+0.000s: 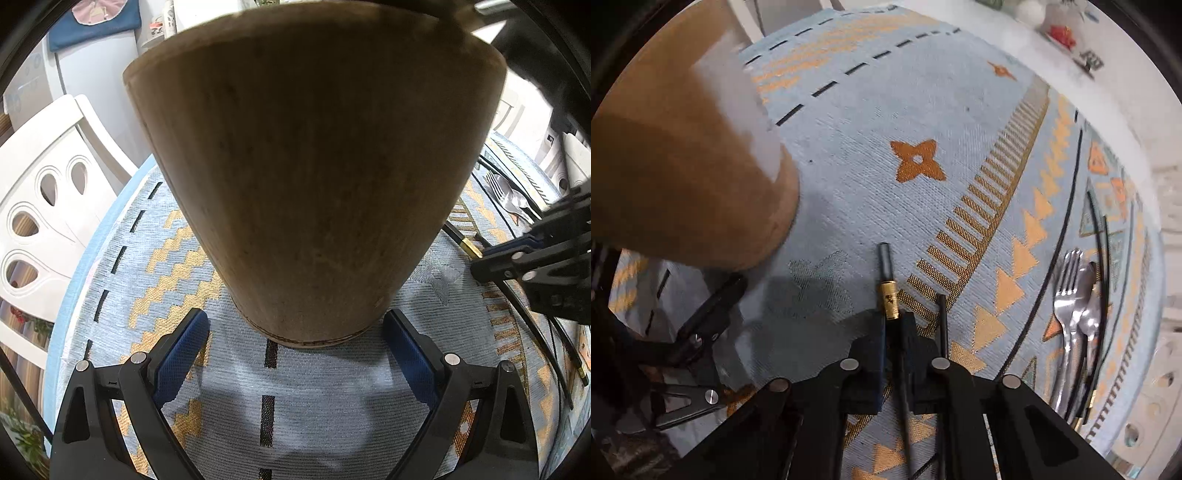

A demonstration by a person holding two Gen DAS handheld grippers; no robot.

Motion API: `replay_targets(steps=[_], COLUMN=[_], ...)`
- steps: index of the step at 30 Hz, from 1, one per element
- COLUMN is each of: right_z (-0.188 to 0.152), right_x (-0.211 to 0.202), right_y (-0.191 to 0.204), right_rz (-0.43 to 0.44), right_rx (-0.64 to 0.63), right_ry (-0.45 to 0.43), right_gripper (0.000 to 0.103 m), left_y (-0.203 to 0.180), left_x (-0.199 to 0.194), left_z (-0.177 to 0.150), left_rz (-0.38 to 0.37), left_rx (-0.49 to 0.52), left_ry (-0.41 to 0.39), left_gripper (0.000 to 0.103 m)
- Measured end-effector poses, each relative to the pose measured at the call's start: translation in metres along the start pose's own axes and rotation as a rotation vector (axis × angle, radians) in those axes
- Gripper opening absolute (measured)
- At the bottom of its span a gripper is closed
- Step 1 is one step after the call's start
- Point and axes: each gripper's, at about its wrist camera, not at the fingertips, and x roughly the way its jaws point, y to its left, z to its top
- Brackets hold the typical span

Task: Organize utensils
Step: 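Lift the chopstick upright with the right tool above the wooden cup, then lower the chopstick into the wooden cup and open the right tool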

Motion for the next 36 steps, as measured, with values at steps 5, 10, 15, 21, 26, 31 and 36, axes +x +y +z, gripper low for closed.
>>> replay_targets(steps=[5, 10, 15, 21, 26, 31, 36], right_z=[-0.018, -0.038, -0.068, -0.06, -0.045, -0.028, -0.001], right_x=[-0.039, -0.104, -0.168, -0.228, -0.291, -0.332, -0.335], right_y=[-0.019, -0.044, -0.069, -0.093, -0.096, -0.088, -0.054], right_rz=[0.179, 0.21, 0.187, 0.142, 0.208, 0.339, 0.28], right_rx=[0.124, 0.214, 0.298, 0.371, 0.448, 0.449, 0.375], right_ry=[-0.153, -0.339, -0.508, -0.679, -0.869, -0.995, -0.996], right_gripper=[0.006, 0.006, 0.006, 0.006, 0.006, 0.006, 0.006], left_y=[0.0, 0.0, 0.002, 0.002, 0.002, 0.002, 0.002], left_x=[0.0, 0.0, 0.0, 0.001, 0.001, 0.001, 0.002], left_z=[0.0, 0.001, 0.002, 0.001, 0.002, 0.002, 0.002], left_rz=[0.0, -0.003, -0.005, -0.005, -0.002, -0.002, 0.0], left_rx=[0.0, -0.002, -0.003, -0.003, -0.002, -0.002, -0.001], left_ry=[0.0, 0.001, 0.003, 0.003, 0.003, 0.003, 0.003], left_gripper=[0.096, 0.096, 0.096, 0.096, 0.097, 0.097, 0.097])
